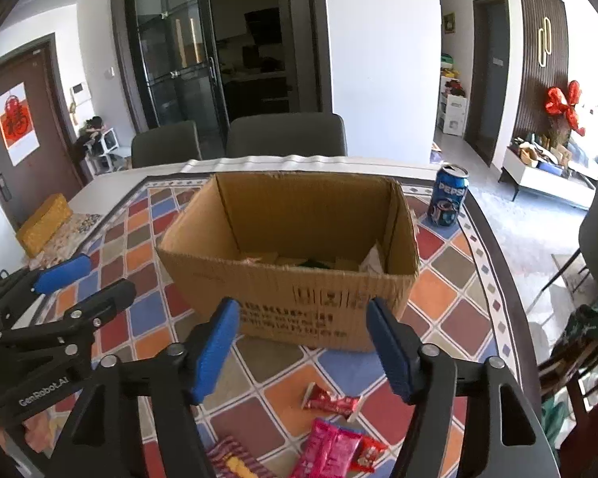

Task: Organize snacks
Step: 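Grasp the red wrapped candy with the right tool while the left grasps the gold candy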

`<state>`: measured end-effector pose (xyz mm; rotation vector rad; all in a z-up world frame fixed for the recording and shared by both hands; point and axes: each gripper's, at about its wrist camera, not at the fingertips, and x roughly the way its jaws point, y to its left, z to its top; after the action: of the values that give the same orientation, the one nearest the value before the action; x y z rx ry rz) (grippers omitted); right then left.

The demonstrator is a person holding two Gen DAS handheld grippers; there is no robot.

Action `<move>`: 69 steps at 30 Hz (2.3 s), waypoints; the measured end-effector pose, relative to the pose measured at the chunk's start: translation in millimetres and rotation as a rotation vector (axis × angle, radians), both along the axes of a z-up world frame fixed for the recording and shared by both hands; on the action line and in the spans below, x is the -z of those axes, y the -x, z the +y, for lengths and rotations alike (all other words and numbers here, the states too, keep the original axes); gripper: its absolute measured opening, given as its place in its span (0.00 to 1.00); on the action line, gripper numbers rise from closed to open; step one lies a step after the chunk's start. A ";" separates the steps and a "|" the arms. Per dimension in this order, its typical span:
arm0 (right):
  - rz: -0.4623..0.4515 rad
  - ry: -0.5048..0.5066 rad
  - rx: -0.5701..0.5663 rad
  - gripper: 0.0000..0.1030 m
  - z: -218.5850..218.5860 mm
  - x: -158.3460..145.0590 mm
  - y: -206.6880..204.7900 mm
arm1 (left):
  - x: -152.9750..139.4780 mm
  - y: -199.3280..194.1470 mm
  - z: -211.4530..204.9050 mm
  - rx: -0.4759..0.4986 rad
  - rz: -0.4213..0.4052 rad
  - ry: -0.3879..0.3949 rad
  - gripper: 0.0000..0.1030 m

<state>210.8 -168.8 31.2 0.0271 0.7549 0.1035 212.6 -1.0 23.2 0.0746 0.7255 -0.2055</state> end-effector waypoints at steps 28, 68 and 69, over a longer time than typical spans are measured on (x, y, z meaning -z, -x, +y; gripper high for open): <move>0.368 -0.027 0.178 0.71 -18.2 114.4 -29.8 | 122.0 -48.7 4.0 -0.015 0.375 -0.035 0.67; 0.451 -0.098 0.142 0.48 -26.1 154.5 -15.7 | 137.5 -37.1 -8.5 0.045 0.426 0.054 0.24; 0.447 -0.100 0.139 0.48 -25.8 153.0 -13.8 | 136.5 -35.8 -8.8 0.045 0.424 0.054 0.24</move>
<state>224.6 -194.7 -121.8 0.2024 1.1911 0.0014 248.4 -9.8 -113.3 -0.0055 1.1401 -0.2887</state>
